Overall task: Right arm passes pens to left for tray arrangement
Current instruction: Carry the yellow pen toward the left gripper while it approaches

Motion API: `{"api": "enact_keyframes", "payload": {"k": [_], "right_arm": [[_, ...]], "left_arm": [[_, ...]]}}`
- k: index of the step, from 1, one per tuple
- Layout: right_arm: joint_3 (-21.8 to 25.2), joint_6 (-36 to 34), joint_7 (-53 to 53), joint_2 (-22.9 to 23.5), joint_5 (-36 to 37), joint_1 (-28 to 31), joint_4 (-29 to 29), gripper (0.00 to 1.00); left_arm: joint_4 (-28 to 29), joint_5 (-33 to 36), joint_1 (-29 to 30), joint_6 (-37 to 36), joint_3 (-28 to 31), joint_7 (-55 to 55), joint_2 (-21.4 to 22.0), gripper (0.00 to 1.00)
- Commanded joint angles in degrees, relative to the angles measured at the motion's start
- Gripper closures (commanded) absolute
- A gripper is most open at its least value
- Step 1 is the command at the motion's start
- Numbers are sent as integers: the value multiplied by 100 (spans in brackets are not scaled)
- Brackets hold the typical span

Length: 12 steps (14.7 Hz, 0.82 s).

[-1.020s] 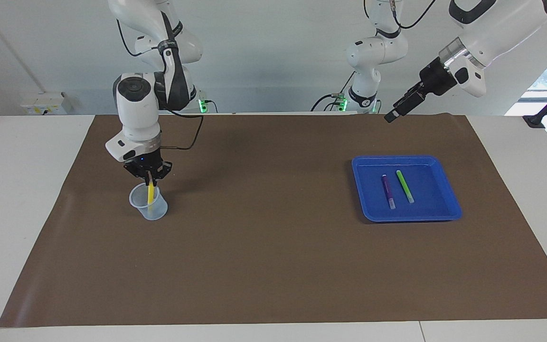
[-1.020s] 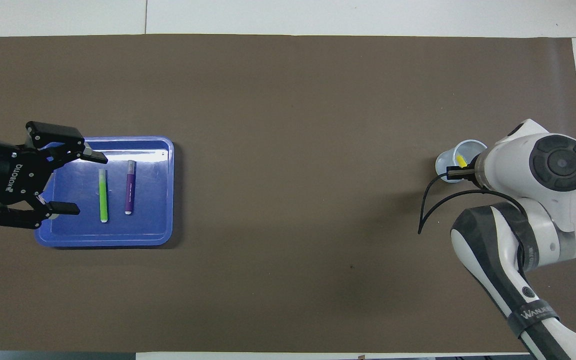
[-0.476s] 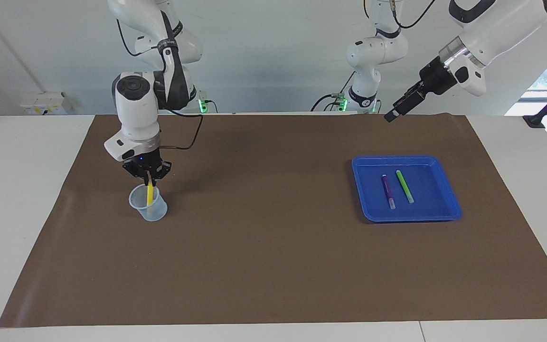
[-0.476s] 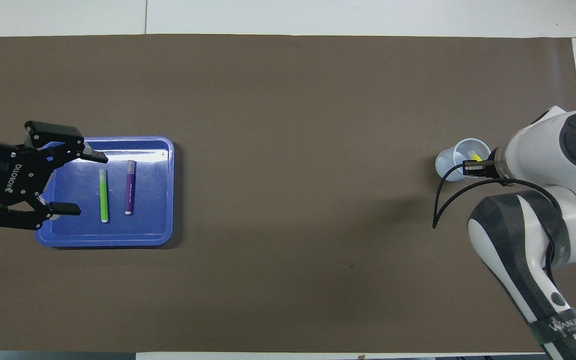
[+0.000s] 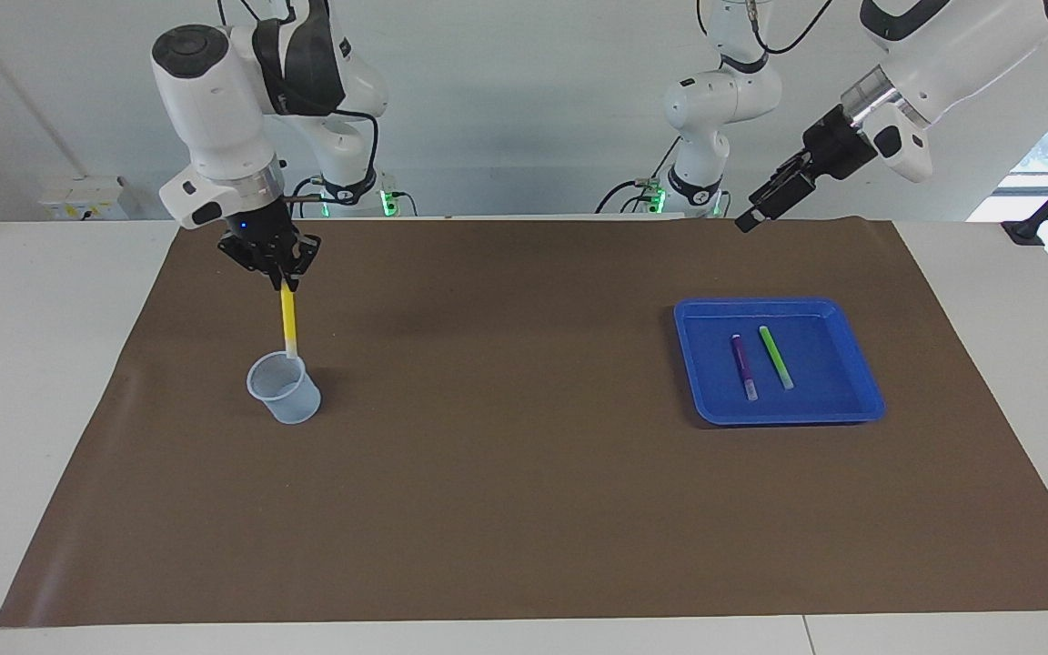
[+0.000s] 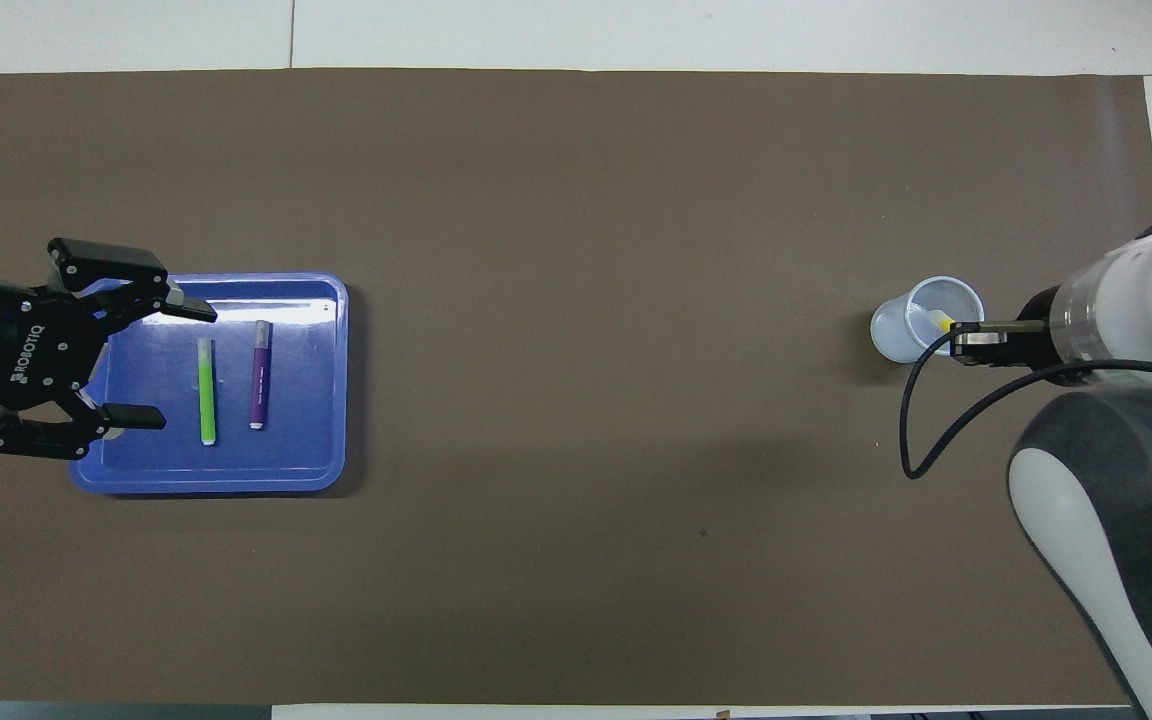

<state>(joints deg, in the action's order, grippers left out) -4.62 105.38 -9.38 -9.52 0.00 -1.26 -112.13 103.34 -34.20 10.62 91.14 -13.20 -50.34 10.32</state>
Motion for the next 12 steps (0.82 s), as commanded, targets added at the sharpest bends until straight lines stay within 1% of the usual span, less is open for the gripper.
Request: {"api": "enact_keyframes", "payload": {"k": [1, 3, 4, 8, 11, 12], "right_arm": [[-144, -403, 217, -129, -577, 21, 313, 100], [-145, -518, 672, -295, -1438, 12, 350, 100], [-171, -536, 1031, -340, -1720, 3, 358, 100], [-706, -475, 2087, -595, -2371, 3, 358, 100], [-1084, -220, 3439, -613, -2803, -6, 385, 100], [-1181, -98, 3800, -604, -2943, -6, 420, 100]], "left_arm": [[178, -244, -42, 141, 37, -282, 163, 0], [221, -454, -42, 228, 37, -676, 163, 0], [291, -586, -42, 298, 37, -835, 198, 0], [502, -1359, -42, 431, 37, -1337, 304, 0], [801, -1948, -42, 422, 37, -1557, 470, 0], [880, -2037, -68, 422, 37, -1566, 532, 0]]}}
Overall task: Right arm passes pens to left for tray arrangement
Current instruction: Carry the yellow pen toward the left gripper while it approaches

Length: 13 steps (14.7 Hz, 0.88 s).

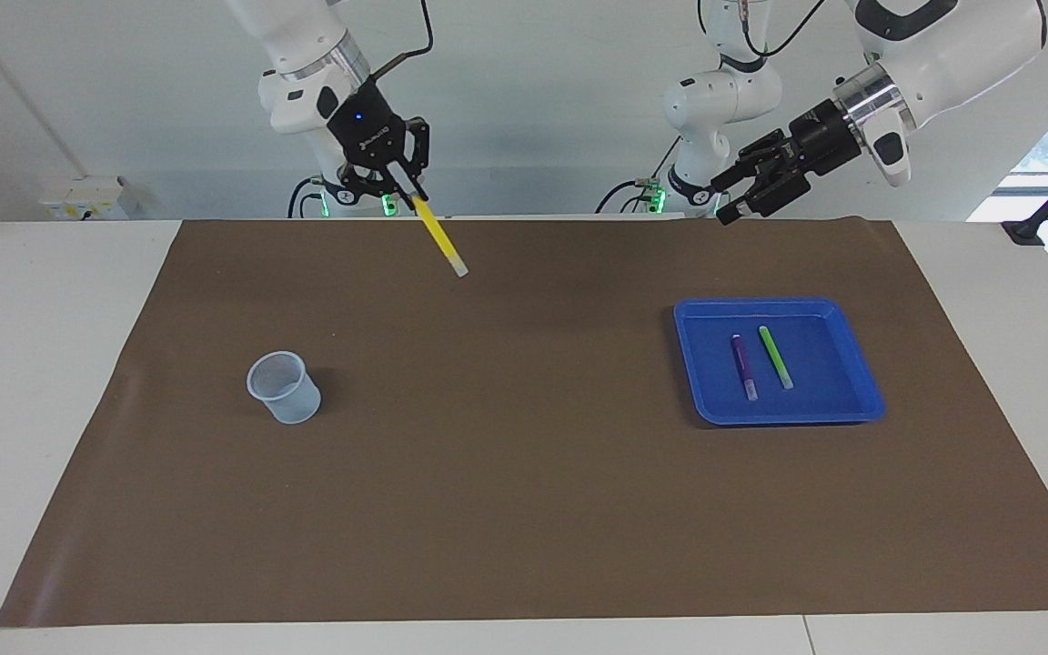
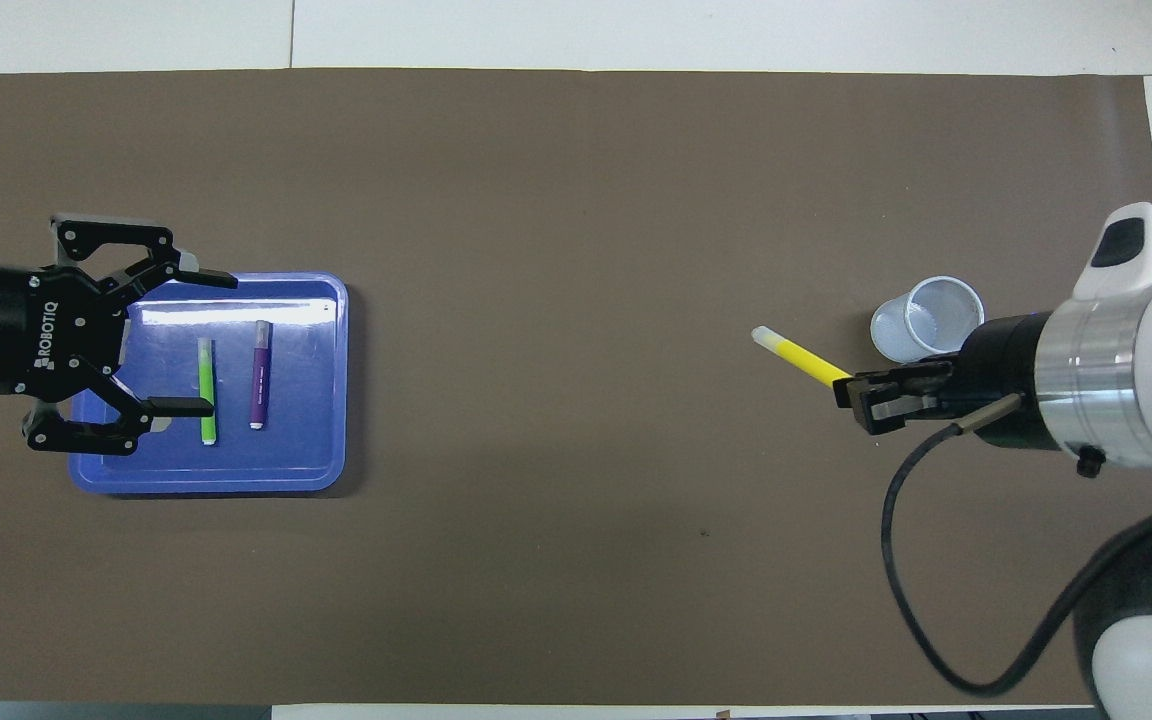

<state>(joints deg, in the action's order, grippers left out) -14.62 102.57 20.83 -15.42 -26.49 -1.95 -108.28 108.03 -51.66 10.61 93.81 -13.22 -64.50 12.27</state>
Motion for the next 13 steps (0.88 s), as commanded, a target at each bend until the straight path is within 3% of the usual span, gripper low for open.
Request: {"api": "enact_keyframes", "payload": {"k": [1, 5, 8, 10, 13], "right_arm": [[-268, 211, 1104, -14, -443, 63, 113, 100], [-646, 317, 1906, 91, -568, 63, 465, 100], [-822, 317, 2302, 240, -559, 46, 825, 100], [-972, 317, 2469, 285, -550, 45, 940, 100], [-1288, 317, 2514, 294, -445, 45, 1080, 100]], "left_arm": [[464, -310, -225, 173, 38, -141, 363, 0], [622, -424, -586, 366, 38, -115, 521, 0], [1156, -494, -849, 925, 38, -220, 1143, 0], [1360, -512, -1104, 1287, 30, -614, 1435, 0], [1317, -469, -1167, 1534, -233, -1439, 1454, 0]]}}
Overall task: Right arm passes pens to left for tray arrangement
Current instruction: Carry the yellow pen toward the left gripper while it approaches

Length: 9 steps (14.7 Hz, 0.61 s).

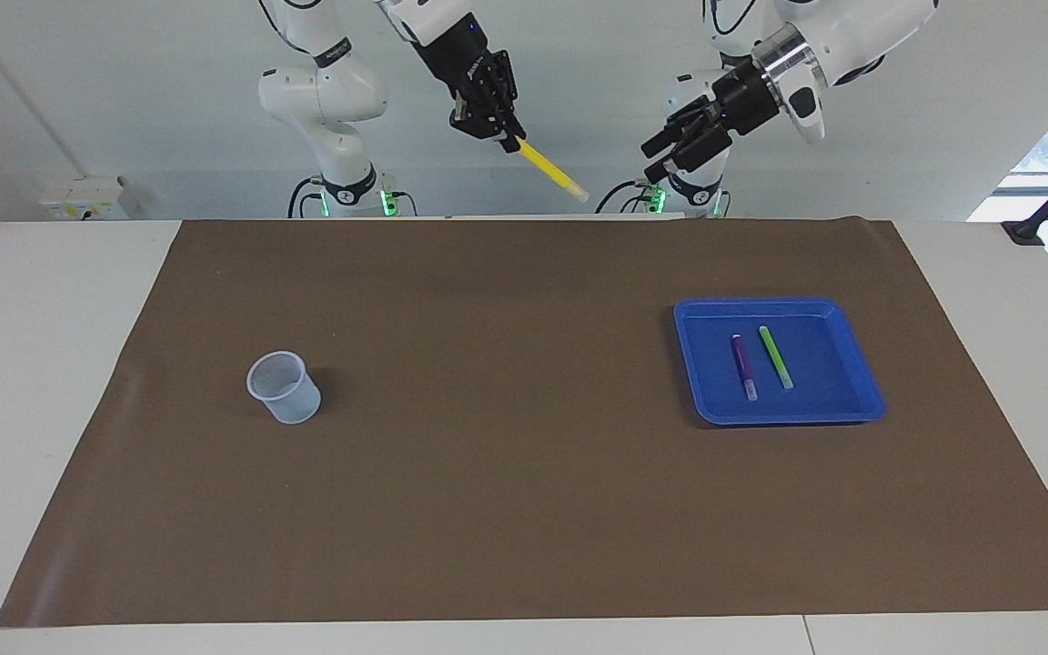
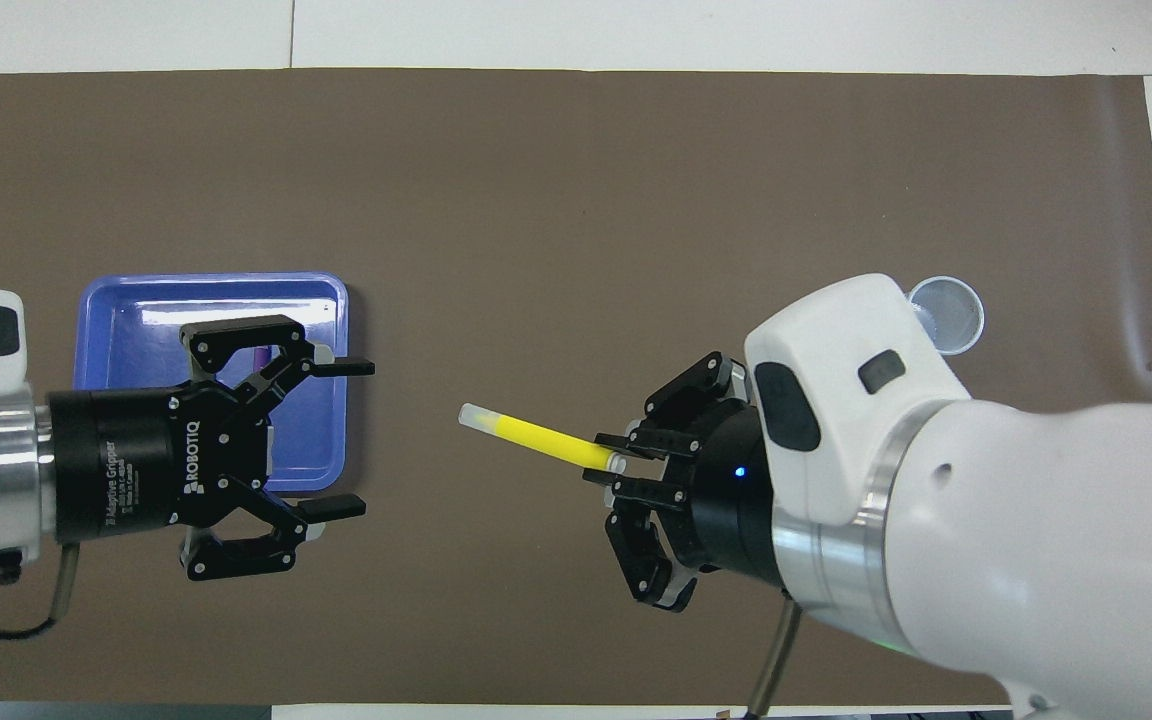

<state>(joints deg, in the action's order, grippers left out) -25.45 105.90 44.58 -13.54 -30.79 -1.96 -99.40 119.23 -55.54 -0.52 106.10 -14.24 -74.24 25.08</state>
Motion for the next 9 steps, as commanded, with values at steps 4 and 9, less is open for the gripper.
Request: {"api": "enact_keyframes", "payload": {"k": [4, 9], "right_arm": [[-382, -26, 192, 114, 135, 47, 280, 100], [-602, -43, 253, 106, 267, 47, 307, 100]], "left_arm": [[198, 112, -27, 263, -456, -908, 347, 0], [154, 798, -71, 113, -772, -1812, 514, 0]]}}
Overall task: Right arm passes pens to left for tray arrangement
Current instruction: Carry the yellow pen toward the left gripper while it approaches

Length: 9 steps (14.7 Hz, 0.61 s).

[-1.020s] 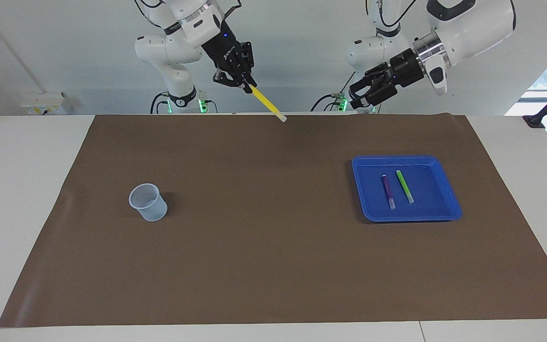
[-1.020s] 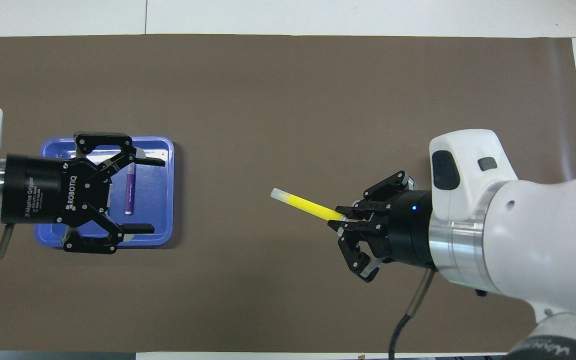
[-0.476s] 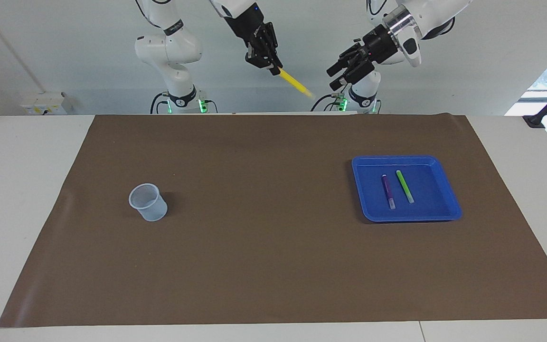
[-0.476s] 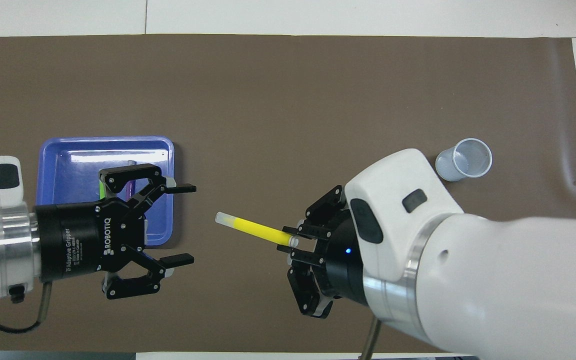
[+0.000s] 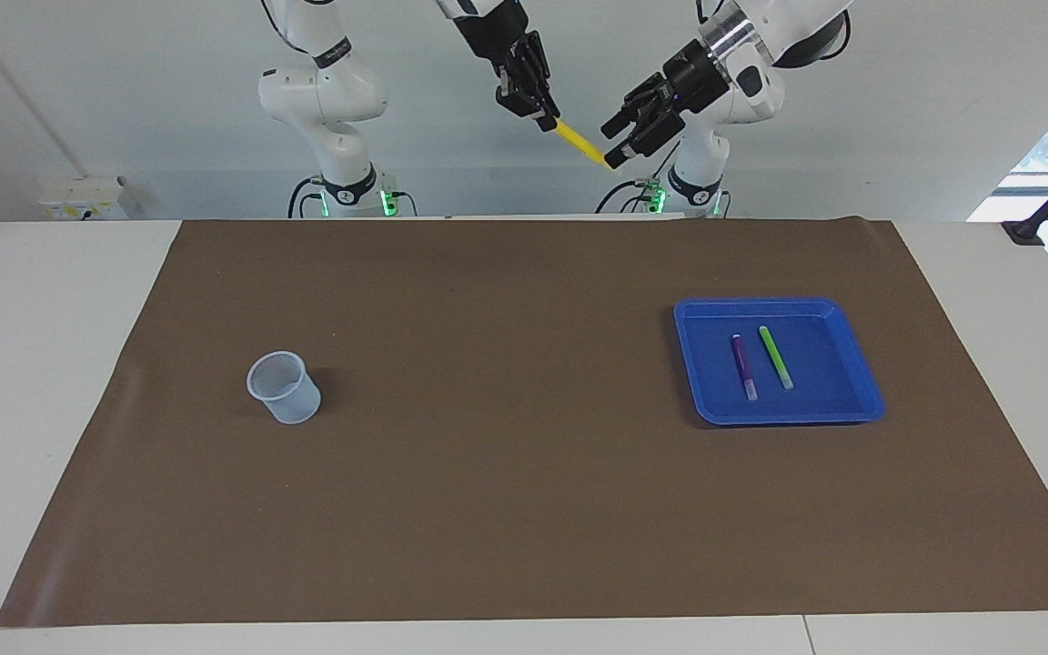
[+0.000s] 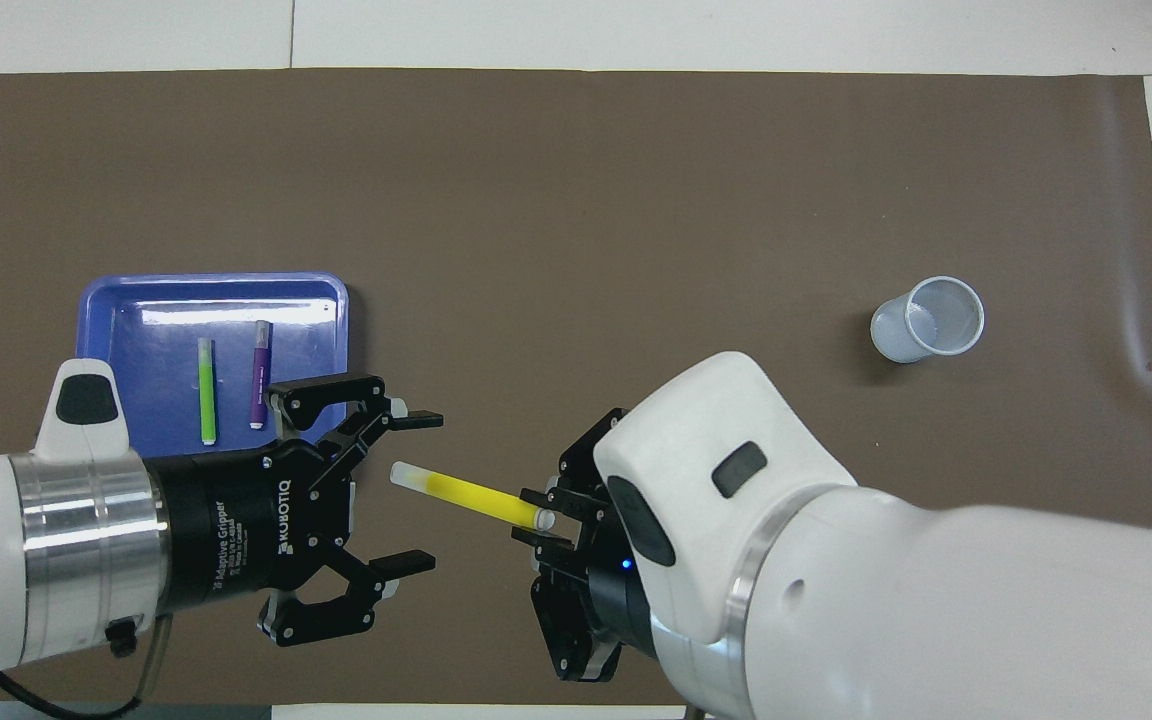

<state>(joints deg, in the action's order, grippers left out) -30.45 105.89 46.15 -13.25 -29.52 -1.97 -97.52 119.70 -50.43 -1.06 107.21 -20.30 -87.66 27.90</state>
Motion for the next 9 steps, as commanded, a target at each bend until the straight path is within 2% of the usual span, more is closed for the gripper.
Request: {"api": "enact_keyframes", "payload": {"k": [1, 4, 9], "right_arm": [[-101, -60, 96, 77, 149, 48, 119, 100], [-101, -69, 88, 69, 149, 48, 119, 100], [-101, -34, 88, 77, 149, 48, 119, 100]], "left_arm": [[106, 288, 27, 28, -211, -532, 234, 0], [97, 306, 63, 28, -203, -682, 234, 0], [71, 578, 63, 89, -325, -936, 277, 16]]}}
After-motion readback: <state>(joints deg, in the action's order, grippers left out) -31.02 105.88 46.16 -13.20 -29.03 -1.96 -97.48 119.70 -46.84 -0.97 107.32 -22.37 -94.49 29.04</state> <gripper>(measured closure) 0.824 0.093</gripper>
